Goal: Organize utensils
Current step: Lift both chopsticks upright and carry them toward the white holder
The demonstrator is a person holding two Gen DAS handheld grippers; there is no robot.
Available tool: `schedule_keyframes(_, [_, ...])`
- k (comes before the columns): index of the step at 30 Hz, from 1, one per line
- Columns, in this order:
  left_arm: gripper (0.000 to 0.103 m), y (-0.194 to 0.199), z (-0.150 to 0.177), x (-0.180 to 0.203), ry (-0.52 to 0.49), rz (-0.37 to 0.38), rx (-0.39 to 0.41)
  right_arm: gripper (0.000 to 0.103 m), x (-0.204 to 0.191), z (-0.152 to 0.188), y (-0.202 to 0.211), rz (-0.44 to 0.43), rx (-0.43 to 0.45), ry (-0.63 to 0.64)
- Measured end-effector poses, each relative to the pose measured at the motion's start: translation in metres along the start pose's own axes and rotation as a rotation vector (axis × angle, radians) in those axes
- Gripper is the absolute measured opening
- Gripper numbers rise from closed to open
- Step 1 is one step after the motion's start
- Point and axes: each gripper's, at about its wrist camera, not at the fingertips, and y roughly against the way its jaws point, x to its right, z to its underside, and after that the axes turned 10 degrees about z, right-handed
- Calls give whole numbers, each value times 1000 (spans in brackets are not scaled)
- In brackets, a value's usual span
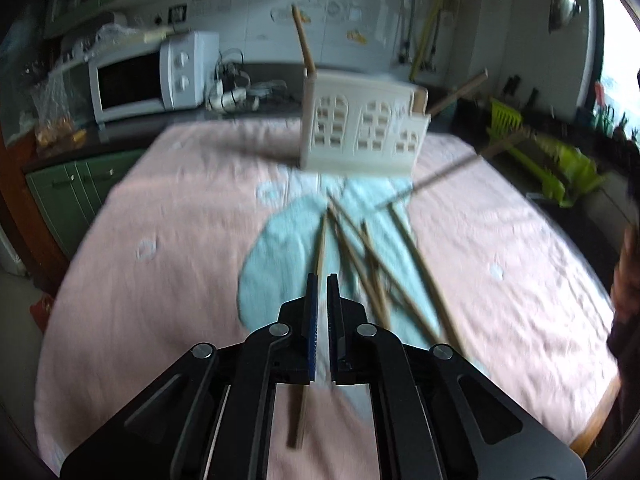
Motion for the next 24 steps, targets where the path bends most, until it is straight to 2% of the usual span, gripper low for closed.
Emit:
schedule_keyframes(1, [8, -1, 6, -1, 1, -3, -20, 7, 1, 0, -1, 0, 2, 1])
schedule_keyframes(3, [26, -3, 16, -4, 8, 8, -49, 7, -1, -2, -2, 0, 7, 3])
schedule_keyframes(4, [41, -3, 21, -5, 11, 4, -56, 7, -1, -3, -3, 0, 10, 4])
schedule_keyframes(5, [42, -3, 27, -6, 9, -3, -65, 7, -1, -3, -4, 1, 13, 6])
schedule_keyframes(12, [42, -11, 47, -3, -18, -12, -122, 7, -3, -4, -6, 3, 20, 10])
schedule_keyframes(15, [33, -17, 51, -1, -33, -41, -138, 7, -5, -4, -6, 5, 24, 18])
schedule_keyframes(17, [25, -19, 54, -6, -8, -44, -149, 7, -5, -5, -7, 4, 25, 19])
schedule_keyframes(21, [20, -16, 57, -4, -15, -43, -149, 7, -5, -5, -8, 4, 23, 18])
schedule_keyframes(24, [18, -19, 58, 3, -73, -75, -170, 7, -6, -6, -9, 3, 20, 15])
